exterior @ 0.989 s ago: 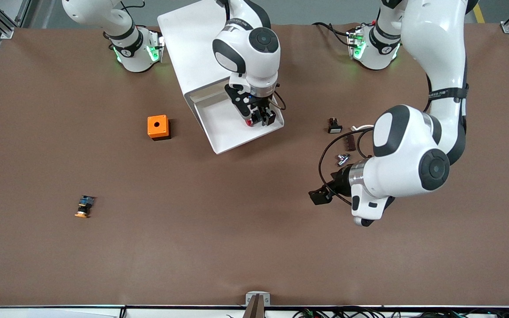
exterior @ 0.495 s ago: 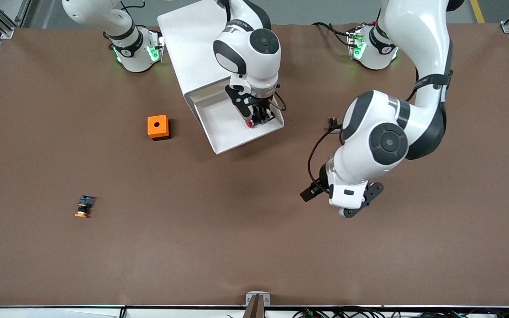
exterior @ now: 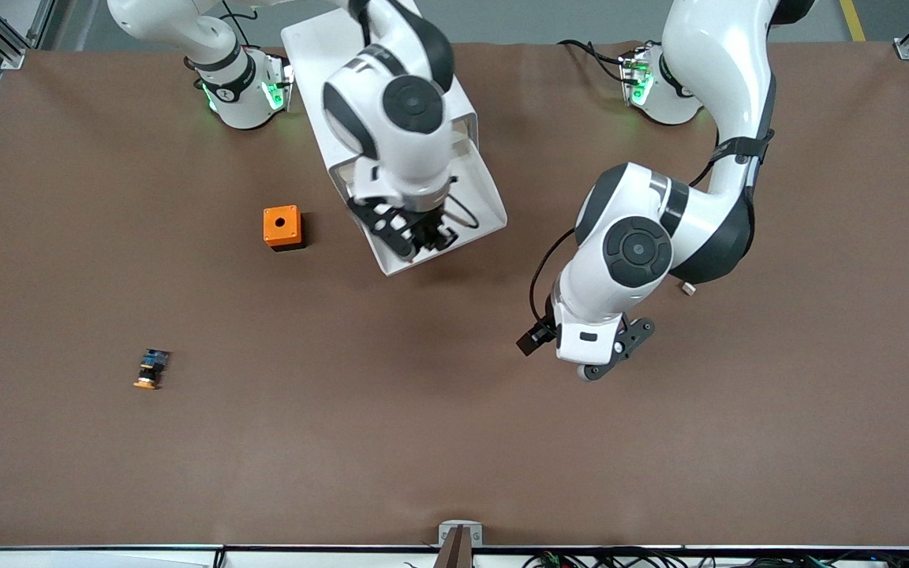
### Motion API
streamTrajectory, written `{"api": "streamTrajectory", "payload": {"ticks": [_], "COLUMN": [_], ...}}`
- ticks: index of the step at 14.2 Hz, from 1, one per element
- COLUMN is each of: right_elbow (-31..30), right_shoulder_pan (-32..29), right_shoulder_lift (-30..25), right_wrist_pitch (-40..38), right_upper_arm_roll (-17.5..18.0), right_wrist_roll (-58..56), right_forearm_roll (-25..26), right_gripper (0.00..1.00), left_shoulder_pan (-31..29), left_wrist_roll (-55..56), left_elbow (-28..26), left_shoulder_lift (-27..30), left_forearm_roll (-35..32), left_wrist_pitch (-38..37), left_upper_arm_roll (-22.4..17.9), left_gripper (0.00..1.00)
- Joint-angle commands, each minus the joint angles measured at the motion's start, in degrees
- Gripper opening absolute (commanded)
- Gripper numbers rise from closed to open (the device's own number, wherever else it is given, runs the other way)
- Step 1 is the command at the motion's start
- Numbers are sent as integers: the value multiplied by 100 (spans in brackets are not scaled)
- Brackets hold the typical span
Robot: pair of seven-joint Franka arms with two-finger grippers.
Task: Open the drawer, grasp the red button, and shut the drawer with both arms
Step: 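Lower the red button beside the yellow button while the left gripper pushes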
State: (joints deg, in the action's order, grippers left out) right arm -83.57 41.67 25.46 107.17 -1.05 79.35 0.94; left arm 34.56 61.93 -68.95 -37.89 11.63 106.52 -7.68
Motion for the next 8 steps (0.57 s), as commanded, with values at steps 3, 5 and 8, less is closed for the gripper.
{"api": "streamTrajectory", "payload": {"ticks": [3, 5, 8], "right_elbow": [-62, -202, -773], "right_shoulder_pan": [-1501, -2055, -2776], "right_shoulder_lift": [-33, 3, 99], "right_wrist_pitch": [5, 197, 943], "right_upper_arm_roll": [87, 87, 87], "right_wrist_roll": [-3236, -4221, -5628], "right_forearm_roll": [-121, -121, -121], "right_gripper": [0, 0, 0], "left_shoulder_pan": [208, 313, 560], "left_wrist_roll": [152, 633, 681], "left_elbow": [-347, -365, -347], "left_shoulder_lift": [53, 45, -95], "left_forearm_roll": [-389, -398, -398], "left_wrist_pitch": [-61, -9, 96], "left_upper_arm_roll": [74, 74, 74], "left_gripper": [99, 99, 99]}}
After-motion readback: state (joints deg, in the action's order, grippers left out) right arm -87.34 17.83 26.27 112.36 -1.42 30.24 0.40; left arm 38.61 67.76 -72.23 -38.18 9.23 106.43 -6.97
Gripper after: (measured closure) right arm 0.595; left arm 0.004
